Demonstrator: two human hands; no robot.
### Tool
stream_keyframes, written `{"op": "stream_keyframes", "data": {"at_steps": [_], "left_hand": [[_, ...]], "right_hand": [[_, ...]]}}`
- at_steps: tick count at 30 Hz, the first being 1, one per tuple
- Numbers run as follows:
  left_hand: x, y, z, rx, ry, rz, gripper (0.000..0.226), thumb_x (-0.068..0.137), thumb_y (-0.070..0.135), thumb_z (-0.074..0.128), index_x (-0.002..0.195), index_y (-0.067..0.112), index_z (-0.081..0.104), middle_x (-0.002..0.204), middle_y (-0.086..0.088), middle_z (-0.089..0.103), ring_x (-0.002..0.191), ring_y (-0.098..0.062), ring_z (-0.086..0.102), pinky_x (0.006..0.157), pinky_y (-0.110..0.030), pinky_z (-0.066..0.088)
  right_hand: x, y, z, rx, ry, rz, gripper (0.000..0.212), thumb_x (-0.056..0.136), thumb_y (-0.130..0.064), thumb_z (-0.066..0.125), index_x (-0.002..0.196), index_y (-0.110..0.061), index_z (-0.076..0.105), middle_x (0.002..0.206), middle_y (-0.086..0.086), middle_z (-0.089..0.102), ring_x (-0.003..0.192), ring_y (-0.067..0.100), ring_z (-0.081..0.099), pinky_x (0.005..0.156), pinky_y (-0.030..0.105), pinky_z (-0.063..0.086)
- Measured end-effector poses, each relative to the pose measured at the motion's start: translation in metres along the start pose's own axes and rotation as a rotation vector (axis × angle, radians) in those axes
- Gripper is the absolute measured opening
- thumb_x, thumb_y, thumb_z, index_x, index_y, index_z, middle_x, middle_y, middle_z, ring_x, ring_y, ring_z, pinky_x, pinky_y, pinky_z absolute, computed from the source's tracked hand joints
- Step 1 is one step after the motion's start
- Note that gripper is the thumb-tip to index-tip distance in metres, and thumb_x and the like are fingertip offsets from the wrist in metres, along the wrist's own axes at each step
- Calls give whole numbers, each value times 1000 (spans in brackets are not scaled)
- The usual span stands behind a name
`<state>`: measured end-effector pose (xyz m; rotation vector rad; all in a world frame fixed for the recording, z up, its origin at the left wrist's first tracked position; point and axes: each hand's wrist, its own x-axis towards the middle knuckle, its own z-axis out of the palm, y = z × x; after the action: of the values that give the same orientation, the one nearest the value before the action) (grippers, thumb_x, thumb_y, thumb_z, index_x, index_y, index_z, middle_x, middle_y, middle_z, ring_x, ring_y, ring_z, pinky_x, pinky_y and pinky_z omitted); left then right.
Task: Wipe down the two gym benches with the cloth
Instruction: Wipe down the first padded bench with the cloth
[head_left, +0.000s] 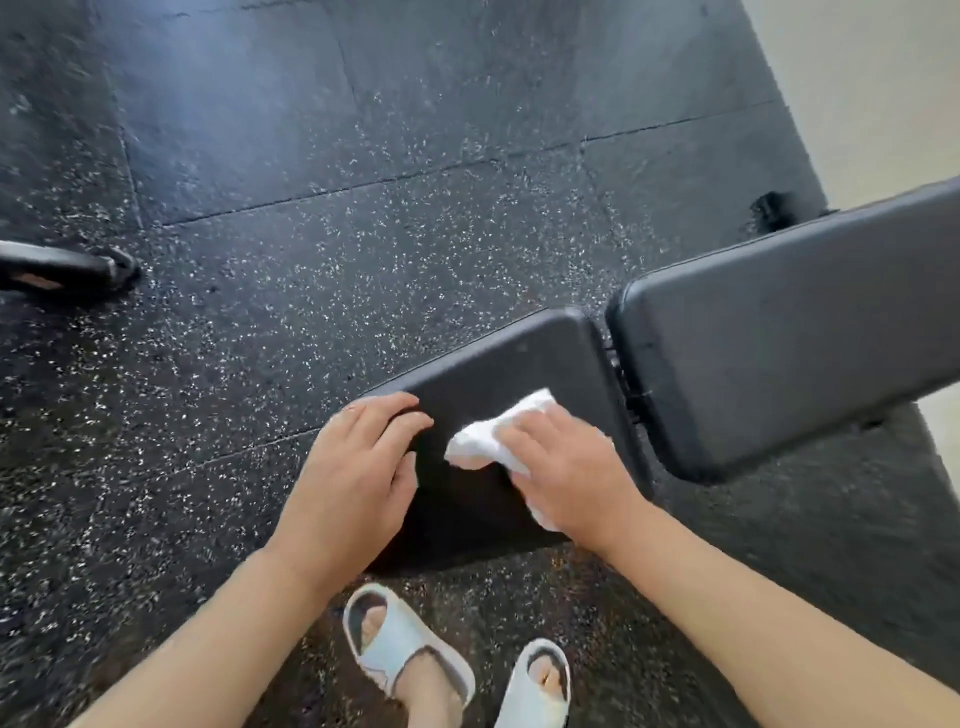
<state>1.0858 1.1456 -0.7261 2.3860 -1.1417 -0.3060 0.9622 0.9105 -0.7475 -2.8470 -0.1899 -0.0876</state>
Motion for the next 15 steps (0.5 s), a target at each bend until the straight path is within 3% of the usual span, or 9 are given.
{"op": "stream_keyframes", "data": {"at_steps": [3, 7, 10, 15], "left_hand": [[20, 10, 19, 61, -10, 28, 41, 99, 18, 55, 138, 10, 64, 146, -6, 57, 134, -29, 52, 120, -44, 37], [32, 20, 48, 168, 54, -49, 44, 99, 21, 52, 141, 8, 61, 146, -11, 54, 127, -40, 51, 119, -48, 33], [28, 23, 57, 197, 101, -67, 45, 98, 20, 51, 141, 10, 59, 146, -12, 52, 127, -42, 50, 120, -49, 33], [27, 22, 57, 222, 111, -67, 45, 96, 19, 50, 139, 10, 59, 147, -11, 51, 128, -41, 49, 118, -47, 34]], "right_hand": [[3, 33, -6, -49, 258, 298, 16, 93, -7, 64, 107, -6, 70, 98, 8, 60, 85, 35, 59, 73, 47, 54], [10, 20, -1, 0, 304, 578, 17, 95, -18, 59, 109, -12, 67, 98, 6, 59, 89, 31, 56, 71, 44, 53], [-3, -5, -3, 76, 271, 586, 18, 92, -19, 63, 110, -15, 66, 100, 4, 59, 90, 29, 55, 68, 42, 52], [-56, -48, 1, 126, 113, 393, 27, 88, -16, 60, 114, -19, 67, 101, 0, 61, 88, 27, 57, 64, 40, 50]]}}
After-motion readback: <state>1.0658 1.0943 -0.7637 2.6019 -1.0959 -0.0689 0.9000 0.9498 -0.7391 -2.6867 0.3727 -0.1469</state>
